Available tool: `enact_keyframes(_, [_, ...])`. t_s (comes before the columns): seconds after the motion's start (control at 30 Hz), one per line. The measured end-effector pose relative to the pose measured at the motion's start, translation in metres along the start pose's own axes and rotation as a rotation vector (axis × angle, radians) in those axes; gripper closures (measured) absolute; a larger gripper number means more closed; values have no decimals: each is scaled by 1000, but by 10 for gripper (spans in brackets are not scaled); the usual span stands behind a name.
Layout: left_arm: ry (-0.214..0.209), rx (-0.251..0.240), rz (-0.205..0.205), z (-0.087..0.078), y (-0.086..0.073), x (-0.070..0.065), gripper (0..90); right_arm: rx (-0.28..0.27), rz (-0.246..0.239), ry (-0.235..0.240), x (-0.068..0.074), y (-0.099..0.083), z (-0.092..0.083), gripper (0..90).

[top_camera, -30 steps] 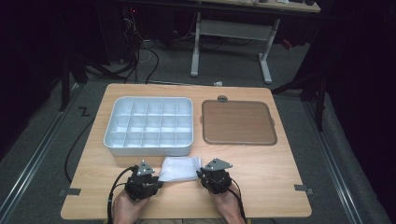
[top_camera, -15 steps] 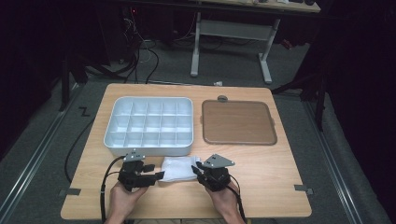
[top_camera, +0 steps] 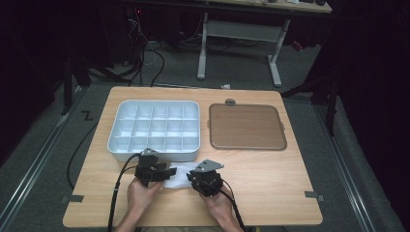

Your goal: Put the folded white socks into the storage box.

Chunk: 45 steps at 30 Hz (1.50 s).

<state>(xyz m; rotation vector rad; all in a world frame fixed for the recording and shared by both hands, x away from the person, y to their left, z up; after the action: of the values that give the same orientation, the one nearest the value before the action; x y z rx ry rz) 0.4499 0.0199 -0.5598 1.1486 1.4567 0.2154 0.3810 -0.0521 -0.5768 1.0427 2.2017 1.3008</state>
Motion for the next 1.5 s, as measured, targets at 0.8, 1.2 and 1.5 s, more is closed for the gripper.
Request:
enact_keyframes(0.8, [-49,36,17,0,-19,-4,750,54,-21,33,1,-21,-4,815])
enact_keyframes(1.2, [-77,51,4,-11,-16,-11,844,25,-6,48,3,-9,-9,823])
enact_keyframes(1.5, [-101,51,-24,-22,-11,-16,846,27,-9,27,-4,-2,-1,876])
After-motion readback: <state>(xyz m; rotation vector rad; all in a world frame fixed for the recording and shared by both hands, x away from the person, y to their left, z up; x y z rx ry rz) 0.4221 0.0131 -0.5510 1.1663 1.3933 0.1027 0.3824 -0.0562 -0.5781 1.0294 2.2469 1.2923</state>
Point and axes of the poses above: each handheld gripper's, and its own axes: z roughly forward along the jaws, y roughly out of its top, x roughly to its left, the point moved 10 cm from there along z, roughly forward along the jaws, and after that the axes turned 12 degrees about -x, right-handed, at the moved point
